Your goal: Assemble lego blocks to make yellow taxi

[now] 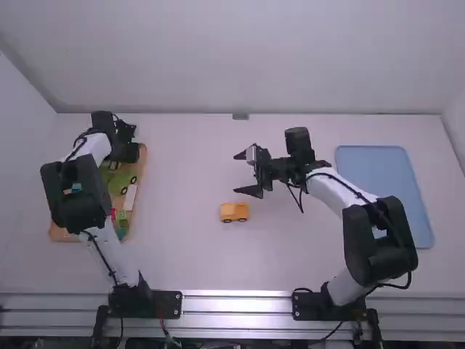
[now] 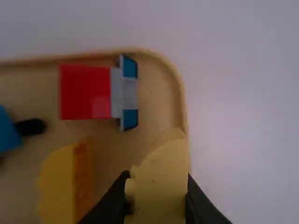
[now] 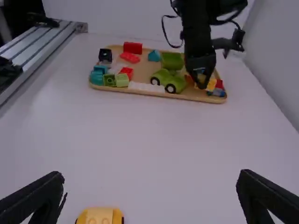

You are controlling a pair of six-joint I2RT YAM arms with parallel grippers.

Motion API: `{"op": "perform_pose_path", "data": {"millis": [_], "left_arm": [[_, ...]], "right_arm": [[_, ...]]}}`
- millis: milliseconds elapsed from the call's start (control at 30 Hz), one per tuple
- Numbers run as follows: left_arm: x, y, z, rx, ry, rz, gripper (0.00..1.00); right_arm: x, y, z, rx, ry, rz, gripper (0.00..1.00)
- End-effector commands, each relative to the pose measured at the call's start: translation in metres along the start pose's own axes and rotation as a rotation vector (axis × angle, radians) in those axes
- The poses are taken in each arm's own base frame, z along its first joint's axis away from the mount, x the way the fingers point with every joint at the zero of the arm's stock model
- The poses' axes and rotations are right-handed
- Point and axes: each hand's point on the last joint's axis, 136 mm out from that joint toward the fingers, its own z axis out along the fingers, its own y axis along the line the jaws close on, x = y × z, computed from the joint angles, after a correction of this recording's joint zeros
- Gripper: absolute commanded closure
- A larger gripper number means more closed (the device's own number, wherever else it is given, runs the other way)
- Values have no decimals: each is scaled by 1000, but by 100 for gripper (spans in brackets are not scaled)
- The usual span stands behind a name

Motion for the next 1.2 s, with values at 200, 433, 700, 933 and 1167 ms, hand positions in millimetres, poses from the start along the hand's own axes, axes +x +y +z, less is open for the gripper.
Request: {"op": "perform_pose_path", "data": {"millis": [200, 433, 700, 933, 1167], "left_arm": [[-19, -47, -79, -77, -197, 158, 95], [-6, -143, -114, -50, -403, 447, 98], [4, -244, -137, -1, -625, 857, 98], [-4, -280, -150, 31, -736, 909, 98], [2, -303, -154, 111, -763, 946, 98]], "right_arm": [[-22, -14, -3, 41, -34, 82, 1], [-29, -34, -5, 123, -47, 194, 1], [-41, -39, -17, 94, -124, 470, 1], [-26, -40, -10, 71, -122, 654, 11], [-17, -42, 9, 1, -160, 723, 31]]}}
